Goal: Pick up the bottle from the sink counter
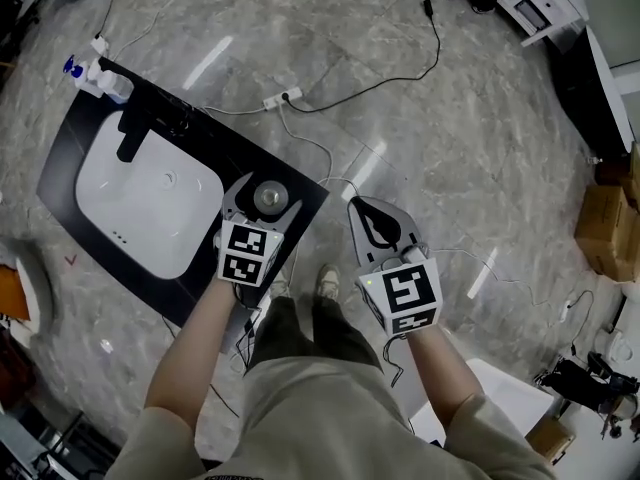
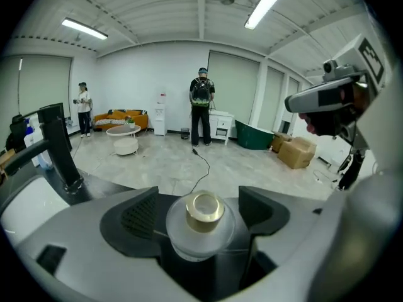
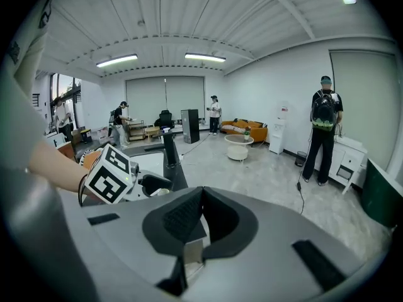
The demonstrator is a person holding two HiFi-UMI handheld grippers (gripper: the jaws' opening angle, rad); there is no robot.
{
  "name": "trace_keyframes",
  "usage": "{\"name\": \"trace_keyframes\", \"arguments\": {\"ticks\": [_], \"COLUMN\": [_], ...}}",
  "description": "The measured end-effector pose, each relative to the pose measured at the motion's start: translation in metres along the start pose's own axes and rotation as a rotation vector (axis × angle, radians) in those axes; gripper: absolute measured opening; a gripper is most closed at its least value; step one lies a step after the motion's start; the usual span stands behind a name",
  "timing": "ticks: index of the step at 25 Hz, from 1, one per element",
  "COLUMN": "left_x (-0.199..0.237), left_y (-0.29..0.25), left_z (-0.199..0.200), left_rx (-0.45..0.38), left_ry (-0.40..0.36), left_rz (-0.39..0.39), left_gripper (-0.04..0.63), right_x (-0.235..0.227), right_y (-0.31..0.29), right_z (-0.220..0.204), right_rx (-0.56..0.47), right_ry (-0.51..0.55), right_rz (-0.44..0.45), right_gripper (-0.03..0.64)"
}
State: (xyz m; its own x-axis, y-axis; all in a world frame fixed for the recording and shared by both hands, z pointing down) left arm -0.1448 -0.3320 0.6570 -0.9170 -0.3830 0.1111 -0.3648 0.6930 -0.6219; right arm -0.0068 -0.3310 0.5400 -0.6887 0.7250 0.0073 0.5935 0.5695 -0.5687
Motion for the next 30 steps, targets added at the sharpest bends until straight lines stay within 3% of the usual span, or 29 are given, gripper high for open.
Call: {"name": "trace_keyframes", "arguments": {"ticks": [6,11,15,21,30], "left_x": [0.004,0.003,0.006,0.005,0.002], "left_y": [-0.024,-0.040,-0.043,-0.037,0.018], "left_z": [-0.021,-0.040,-0.041,-0.045,0.001], "left_rx": [0.030,0.064,0.037,0.052,-0.007], "left_ry": [0.041,0.015,-0.004,-0.063,-0.057], "left_rz": [-0.013,-0.014,0.006,-0.043,-0.037], "left_gripper": [0.373,0.371,0.362,0.351,0.347], "right_x": [-0.002,-0.001,0.000,0.006,0.007], "right_y": [-0.017,-0.027,-0.033,-0.034,-0.001], "right_z": [-0.007,-0.017,-0.023,-0.024,0.010], "right_rx": [0.020,0.035,0.046,0.055,-0.018], "right_ry": [0.001,-0.003,-0.007,0.004,0.021], "right_rz": [0.007,0.007,0.007,0.025,0.031], "right_gripper": [-0.004,-0.005,-0.005,-0.005,-0.004]}}
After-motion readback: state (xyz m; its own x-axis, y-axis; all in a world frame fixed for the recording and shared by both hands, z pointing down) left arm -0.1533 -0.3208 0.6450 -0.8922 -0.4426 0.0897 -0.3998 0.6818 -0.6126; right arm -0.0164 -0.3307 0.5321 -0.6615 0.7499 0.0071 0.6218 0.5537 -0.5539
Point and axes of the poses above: the fingertips, and each gripper's own axes: y backward along the fingers, x to its left, z out of its top, the point moved 3 cm from there along y, backward along the fingers, and after that the axes turned 1 degree about y, right-handed, at the moved point
